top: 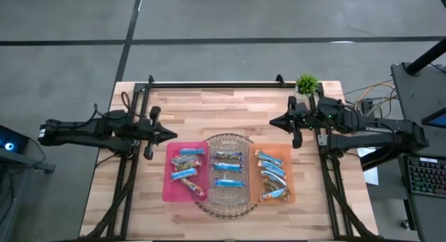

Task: Pick and place Granola Bars by type
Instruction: Return to Home Position

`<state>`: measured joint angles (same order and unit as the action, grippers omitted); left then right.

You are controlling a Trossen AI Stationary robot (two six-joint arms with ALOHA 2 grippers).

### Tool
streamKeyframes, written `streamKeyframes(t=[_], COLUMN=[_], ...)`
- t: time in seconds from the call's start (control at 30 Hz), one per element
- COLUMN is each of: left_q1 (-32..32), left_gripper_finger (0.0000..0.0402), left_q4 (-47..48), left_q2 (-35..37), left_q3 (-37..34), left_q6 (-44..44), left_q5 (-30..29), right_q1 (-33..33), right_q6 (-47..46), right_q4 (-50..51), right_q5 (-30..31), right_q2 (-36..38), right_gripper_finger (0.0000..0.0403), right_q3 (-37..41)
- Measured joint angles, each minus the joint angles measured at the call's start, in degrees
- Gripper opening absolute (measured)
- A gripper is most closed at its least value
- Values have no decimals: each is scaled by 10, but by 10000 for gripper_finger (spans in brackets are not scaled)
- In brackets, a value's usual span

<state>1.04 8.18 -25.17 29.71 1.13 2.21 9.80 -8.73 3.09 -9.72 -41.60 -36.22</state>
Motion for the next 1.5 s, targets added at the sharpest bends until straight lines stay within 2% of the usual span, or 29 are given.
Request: streamKeyframes(t=[0.17,0.57,0.77,0.87,1.5], left_q1=[0,0,0,0,-1], left_gripper_finger=[0,0,0,0,0], left_q4=[-35,-28,-110,-118,-151], left_q2=[58,147,164,168,168], left_q3=[-51,-125,-175,-194,-269], left_q6=[-3,-28,-31,-34,-61], left_q5=[2,-29,-29,-29,-26], right_q1=[0,0,0,0,0], right_q6=[-9,-16,-18,-23,-43], right_q4=[-52,-66,-209,-259,-264], right_q5=[0,0,0,0,1], right_q2=[34,105,118,119,119], right_gripper_finger=[9,9,9,9,9], right_q3=[58,155,222,248,291])
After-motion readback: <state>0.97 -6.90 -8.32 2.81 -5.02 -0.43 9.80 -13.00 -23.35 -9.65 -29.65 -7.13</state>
